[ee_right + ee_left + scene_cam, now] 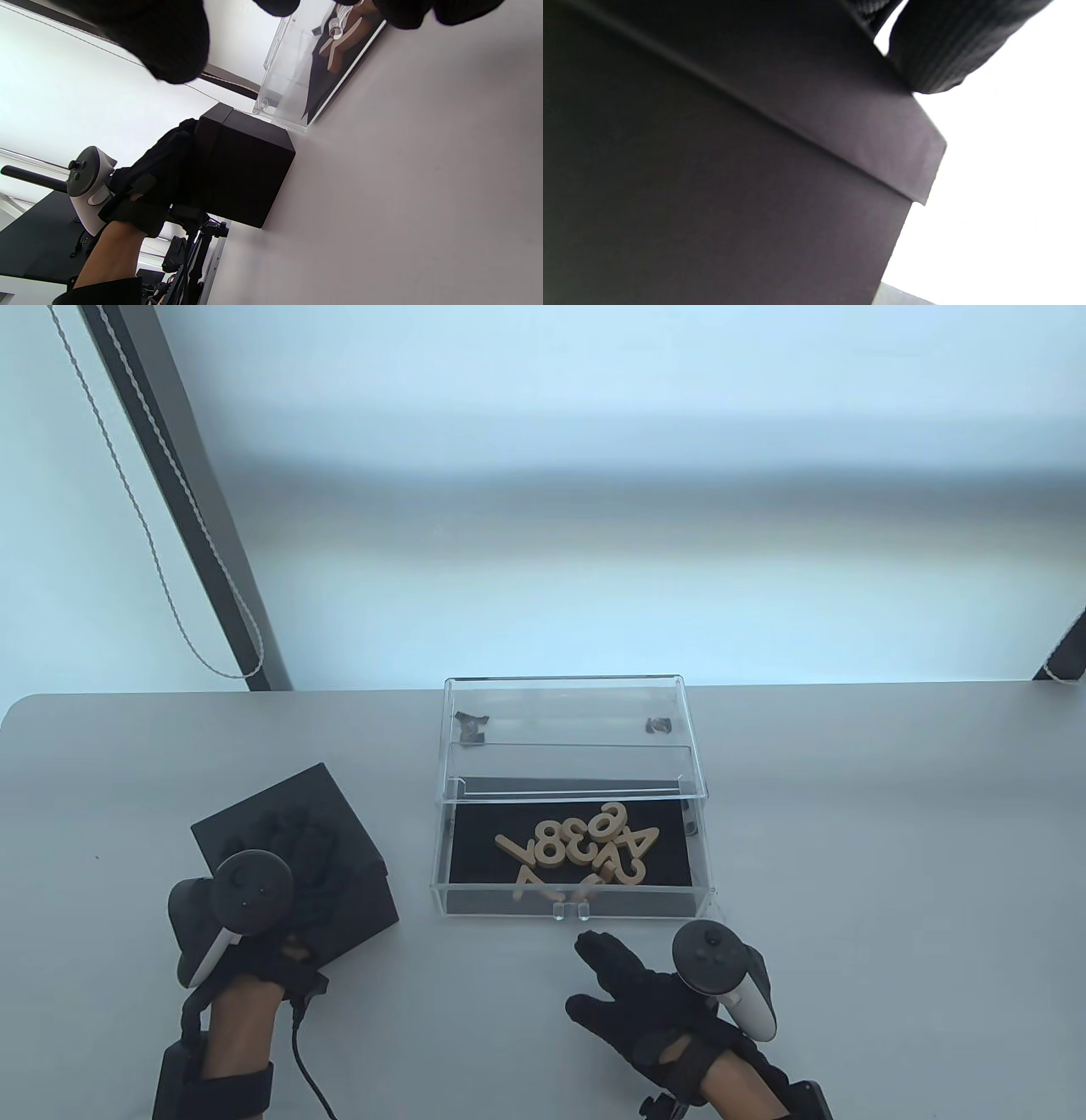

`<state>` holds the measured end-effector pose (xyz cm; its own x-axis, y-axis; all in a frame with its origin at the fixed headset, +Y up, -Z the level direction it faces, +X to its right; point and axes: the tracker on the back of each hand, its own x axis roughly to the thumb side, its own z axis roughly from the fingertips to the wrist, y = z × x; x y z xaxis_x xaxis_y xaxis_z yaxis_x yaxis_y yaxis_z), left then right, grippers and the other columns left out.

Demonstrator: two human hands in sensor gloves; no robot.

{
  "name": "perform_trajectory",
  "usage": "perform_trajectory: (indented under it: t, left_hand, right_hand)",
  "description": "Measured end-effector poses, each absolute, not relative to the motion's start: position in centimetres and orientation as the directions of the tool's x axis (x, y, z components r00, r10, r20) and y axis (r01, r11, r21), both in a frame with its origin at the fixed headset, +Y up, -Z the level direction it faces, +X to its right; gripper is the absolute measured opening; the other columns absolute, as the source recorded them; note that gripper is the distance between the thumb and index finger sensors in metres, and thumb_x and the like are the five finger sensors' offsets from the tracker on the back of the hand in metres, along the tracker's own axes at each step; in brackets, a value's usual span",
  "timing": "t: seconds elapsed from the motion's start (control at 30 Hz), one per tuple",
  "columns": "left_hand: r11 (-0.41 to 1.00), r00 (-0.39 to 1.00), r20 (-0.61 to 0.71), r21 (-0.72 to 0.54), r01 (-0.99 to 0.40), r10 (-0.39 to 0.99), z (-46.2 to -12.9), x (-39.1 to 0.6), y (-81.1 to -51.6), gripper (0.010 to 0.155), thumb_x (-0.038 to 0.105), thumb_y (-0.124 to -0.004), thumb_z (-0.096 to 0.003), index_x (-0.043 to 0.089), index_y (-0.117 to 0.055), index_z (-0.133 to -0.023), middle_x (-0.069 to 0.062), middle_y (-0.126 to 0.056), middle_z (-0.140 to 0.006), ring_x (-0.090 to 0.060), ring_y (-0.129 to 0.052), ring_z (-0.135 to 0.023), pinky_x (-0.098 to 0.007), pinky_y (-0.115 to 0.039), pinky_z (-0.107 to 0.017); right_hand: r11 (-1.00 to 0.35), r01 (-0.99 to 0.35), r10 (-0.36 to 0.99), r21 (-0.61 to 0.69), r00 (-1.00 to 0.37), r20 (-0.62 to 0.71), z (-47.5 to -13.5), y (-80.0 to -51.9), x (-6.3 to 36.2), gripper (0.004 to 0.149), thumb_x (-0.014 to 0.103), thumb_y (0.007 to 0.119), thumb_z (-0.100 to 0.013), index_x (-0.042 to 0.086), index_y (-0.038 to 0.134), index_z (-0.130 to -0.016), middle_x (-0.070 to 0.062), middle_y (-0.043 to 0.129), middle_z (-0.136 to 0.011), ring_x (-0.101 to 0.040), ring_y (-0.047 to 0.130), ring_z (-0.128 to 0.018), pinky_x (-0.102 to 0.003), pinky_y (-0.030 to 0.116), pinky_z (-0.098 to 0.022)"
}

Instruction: Pour number blocks into a drawer

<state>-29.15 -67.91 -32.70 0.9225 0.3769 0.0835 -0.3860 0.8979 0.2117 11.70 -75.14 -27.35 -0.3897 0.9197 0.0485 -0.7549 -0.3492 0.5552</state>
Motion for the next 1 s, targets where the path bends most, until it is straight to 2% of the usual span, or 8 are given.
perform_trajectory:
  t: [0.27, 0.73, 1.0]
  left_hand:
    - [0.875, 0.902, 0.181, 0.228, -0.426, 0.392, -31.0, -26.4, -67.0, 0.068, 0.056, -0.073, -0.0444, 0.025, -0.060, -0.103, -0.009, -0.059, -0.116, -0.040, -0.049, -0.107, -0.067, -0.032, -0.075]
    - [0.877, 0.848, 0.311, 0.081, -0.473, 0.429, -29.0, -20.9, -67.4, 0.068, 0.056, -0.072, -0.0452, 0.024, -0.059, -0.104, -0.012, -0.058, -0.116, -0.041, -0.048, -0.107, -0.066, -0.028, -0.075]
    - [0.853, 0.804, 0.322, -0.021, -0.522, 0.500, -28.7, -19.2, -68.4, 0.067, 0.056, -0.072, -0.0454, 0.024, -0.060, -0.103, -0.012, -0.058, -0.116, -0.041, -0.047, -0.106, -0.065, -0.026, -0.075]
  right_hand:
    - [-0.300, -0.774, 0.934, 0.558, -0.357, 0.007, -27.3, -75.6, 11.3, 0.085, 0.050, 0.080, -0.045, 0.010, 0.032, -0.104, -0.029, 0.024, -0.106, -0.065, 0.045, -0.091, -0.072, 0.051, -0.063]
    - [-0.107, -0.853, 0.959, 0.511, -0.225, -0.173, -29.0, -77.9, 8.8, 0.088, 0.050, 0.078, -0.047, 0.009, 0.024, -0.103, -0.030, 0.014, -0.105, -0.064, 0.045, -0.091, -0.070, 0.055, -0.063]
    - [0.016, -0.878, 0.959, 0.479, -0.121, -0.255, -30.5, -79.1, 8.0, 0.089, 0.051, 0.075, -0.050, 0.007, 0.018, -0.102, -0.033, 0.010, -0.102, -0.063, 0.043, -0.091, -0.067, 0.055, -0.065]
